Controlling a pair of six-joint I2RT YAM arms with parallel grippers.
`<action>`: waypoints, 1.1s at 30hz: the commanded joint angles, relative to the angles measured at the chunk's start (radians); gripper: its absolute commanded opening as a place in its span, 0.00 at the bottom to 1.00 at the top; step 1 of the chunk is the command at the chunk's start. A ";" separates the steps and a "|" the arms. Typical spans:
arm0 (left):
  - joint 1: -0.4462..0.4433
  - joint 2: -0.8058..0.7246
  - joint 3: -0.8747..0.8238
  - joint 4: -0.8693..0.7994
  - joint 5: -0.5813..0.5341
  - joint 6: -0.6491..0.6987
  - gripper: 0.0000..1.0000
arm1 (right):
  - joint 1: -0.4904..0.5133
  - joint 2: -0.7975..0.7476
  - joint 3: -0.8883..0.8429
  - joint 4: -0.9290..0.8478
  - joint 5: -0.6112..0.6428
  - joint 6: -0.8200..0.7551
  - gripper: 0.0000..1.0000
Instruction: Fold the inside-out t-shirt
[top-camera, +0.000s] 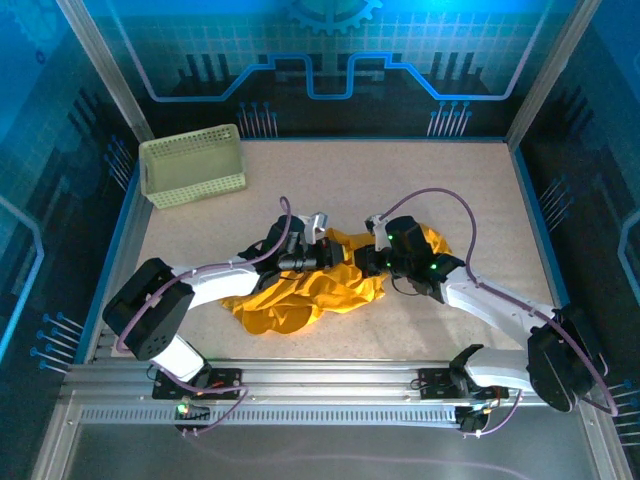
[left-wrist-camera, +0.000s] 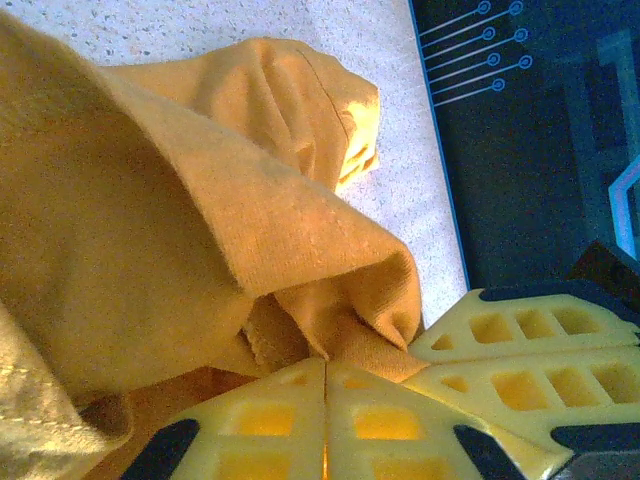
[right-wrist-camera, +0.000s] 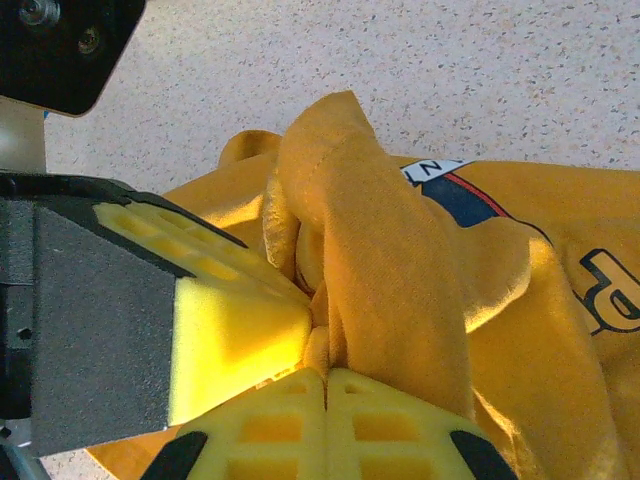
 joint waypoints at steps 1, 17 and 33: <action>-0.004 -0.021 0.004 -0.040 -0.017 0.035 0.03 | -0.014 0.003 0.006 0.001 0.012 0.005 0.00; 0.102 -0.466 -0.082 -0.349 -0.262 0.140 0.00 | -0.045 -0.093 0.059 -0.210 0.089 -0.144 0.59; 0.241 -0.746 -0.172 -0.638 -0.420 0.201 0.00 | -0.024 0.078 0.038 -0.219 0.088 -0.095 0.62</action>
